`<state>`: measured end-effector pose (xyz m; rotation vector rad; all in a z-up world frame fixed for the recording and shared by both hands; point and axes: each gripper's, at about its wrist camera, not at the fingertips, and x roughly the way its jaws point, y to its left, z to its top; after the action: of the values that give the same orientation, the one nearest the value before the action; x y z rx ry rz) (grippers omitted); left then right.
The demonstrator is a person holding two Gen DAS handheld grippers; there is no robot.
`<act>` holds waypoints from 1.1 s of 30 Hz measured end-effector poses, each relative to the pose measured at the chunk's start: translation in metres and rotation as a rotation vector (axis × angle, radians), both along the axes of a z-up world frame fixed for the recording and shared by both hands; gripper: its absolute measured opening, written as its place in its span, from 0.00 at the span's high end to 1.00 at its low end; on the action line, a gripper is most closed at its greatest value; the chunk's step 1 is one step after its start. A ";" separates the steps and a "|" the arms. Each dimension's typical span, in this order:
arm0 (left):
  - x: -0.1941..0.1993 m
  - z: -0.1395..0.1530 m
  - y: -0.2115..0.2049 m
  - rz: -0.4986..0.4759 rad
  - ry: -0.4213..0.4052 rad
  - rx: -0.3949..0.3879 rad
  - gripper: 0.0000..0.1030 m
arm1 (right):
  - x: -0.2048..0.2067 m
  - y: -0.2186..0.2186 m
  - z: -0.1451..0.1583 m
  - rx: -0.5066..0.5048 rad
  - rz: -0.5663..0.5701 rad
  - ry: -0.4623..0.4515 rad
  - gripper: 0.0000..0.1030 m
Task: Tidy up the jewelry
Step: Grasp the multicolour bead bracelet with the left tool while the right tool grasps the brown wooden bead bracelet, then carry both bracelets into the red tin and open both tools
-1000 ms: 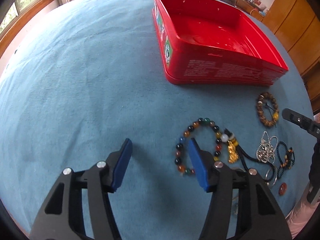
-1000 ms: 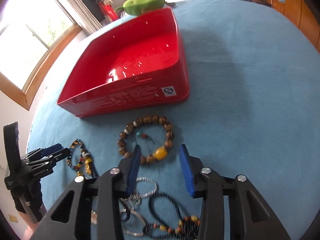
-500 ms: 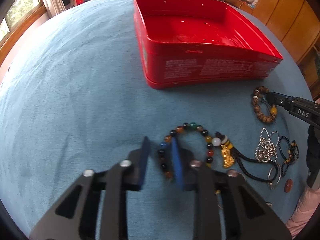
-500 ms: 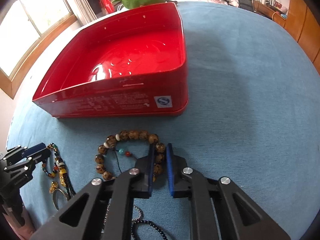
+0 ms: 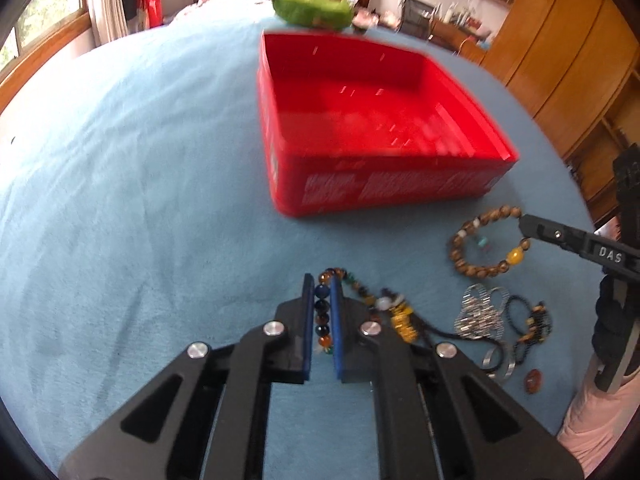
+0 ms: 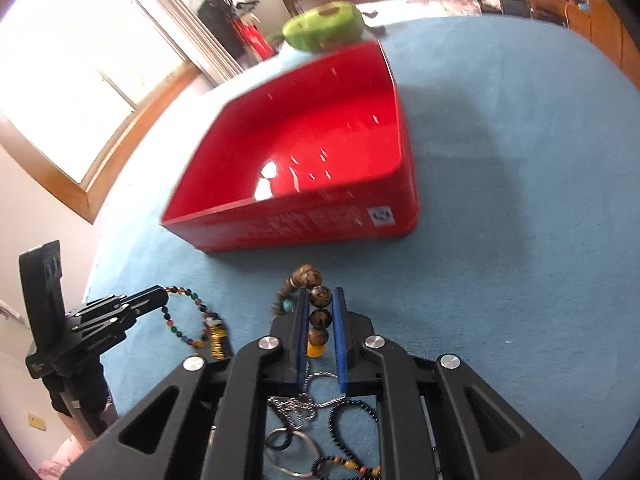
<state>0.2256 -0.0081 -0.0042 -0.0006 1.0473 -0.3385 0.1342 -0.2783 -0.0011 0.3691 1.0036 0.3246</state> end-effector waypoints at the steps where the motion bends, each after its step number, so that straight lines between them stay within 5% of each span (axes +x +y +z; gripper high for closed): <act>1: -0.001 0.007 -0.002 -0.004 -0.014 -0.010 0.94 | -0.003 -0.003 0.006 0.009 0.003 -0.011 0.89; 20: 0.016 0.102 -0.026 -0.050 -0.223 -0.124 0.94 | 0.022 -0.005 0.103 0.032 -0.022 -0.209 0.89; 28: 0.078 0.066 -0.040 -0.022 -0.143 -0.168 0.94 | 0.081 0.001 0.083 0.016 -0.068 -0.204 0.89; 33: 0.104 0.032 -0.039 0.012 -0.085 -0.120 0.94 | 0.108 0.015 0.051 -0.029 -0.046 -0.139 0.89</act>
<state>0.3297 -0.0469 0.0279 -0.0997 0.9410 -0.3871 0.2421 -0.2637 0.0495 0.3381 0.8620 0.2899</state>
